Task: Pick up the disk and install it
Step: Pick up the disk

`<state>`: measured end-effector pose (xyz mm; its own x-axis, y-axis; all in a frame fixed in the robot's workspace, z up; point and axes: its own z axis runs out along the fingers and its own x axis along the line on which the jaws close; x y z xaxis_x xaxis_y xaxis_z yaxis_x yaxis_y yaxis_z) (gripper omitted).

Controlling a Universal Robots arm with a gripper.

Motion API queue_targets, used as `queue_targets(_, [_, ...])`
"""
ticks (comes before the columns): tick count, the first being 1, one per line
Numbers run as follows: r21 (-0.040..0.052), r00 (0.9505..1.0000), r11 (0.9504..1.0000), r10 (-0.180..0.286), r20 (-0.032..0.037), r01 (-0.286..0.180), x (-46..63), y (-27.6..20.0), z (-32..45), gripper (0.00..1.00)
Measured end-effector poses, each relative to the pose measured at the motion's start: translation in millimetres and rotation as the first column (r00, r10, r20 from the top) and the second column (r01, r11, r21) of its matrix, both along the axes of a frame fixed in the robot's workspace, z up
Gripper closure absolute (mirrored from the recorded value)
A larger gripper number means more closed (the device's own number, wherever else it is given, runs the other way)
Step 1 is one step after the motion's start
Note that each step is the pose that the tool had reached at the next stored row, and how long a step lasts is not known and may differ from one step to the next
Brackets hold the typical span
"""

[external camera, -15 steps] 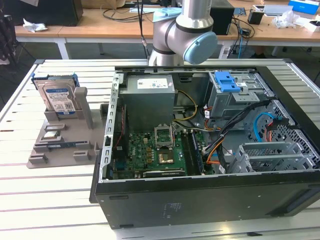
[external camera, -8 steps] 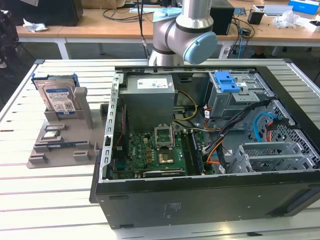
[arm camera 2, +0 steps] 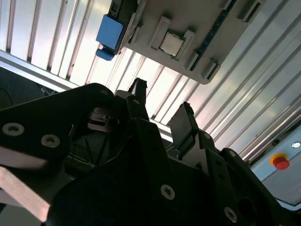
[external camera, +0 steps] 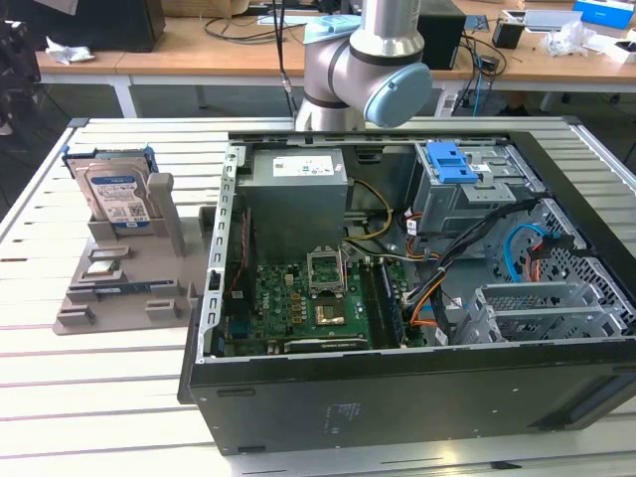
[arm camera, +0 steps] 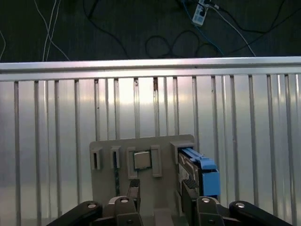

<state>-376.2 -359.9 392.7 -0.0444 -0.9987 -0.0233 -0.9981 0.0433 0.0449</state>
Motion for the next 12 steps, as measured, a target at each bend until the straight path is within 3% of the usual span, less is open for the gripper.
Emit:
queue_targets(5, [0.0001, 1.0000, 1.0000, 0.000, 0.0000, 0.000, 0.0, 0.2, 0.0, 0.52])
queue_targets(12, [0.0000, 1.0000, 1.0000, 0.000, 0.0000, 0.000, 2.6, 12.9, -0.1, 0.52])
